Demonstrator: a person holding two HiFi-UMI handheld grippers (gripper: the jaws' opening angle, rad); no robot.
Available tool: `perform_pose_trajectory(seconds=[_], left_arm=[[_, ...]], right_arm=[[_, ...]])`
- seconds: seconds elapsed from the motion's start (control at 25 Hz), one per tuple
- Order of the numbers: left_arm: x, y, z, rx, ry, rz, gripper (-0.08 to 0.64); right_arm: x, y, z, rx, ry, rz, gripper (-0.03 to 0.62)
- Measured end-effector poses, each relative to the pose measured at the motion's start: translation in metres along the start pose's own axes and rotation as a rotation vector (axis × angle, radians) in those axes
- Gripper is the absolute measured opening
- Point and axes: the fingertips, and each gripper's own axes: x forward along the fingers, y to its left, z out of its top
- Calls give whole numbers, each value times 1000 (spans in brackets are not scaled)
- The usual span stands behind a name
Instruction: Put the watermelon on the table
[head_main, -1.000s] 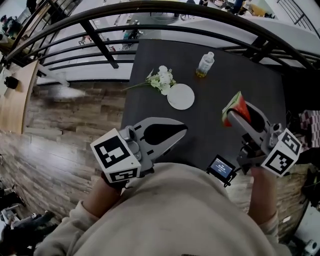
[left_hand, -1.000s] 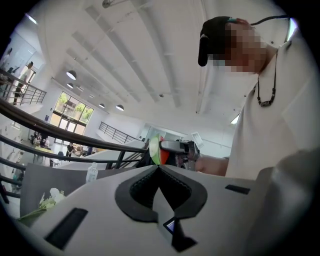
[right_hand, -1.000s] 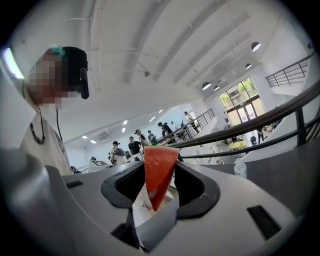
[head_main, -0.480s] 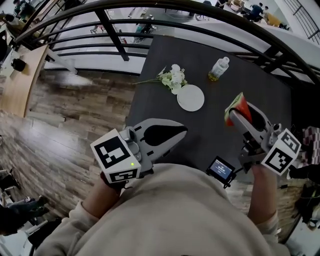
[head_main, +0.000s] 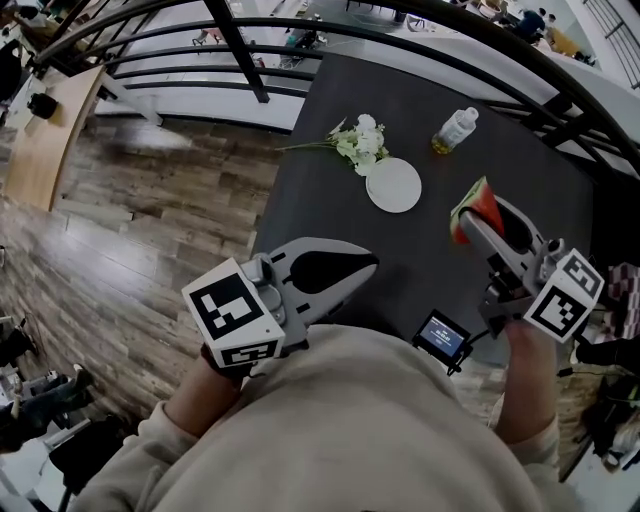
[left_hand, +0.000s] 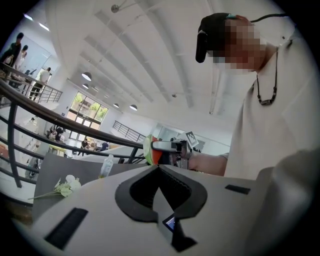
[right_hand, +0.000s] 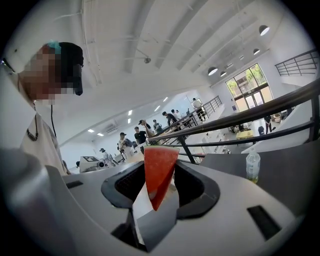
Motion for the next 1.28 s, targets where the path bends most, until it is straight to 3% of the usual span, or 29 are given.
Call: perform_pose_trajectory(seconds=[1.28], left_arm=[[-33, 13, -38, -109, -3, 173, 6]], right_arm=[[65, -67, -66, 55, 194, 31, 193]])
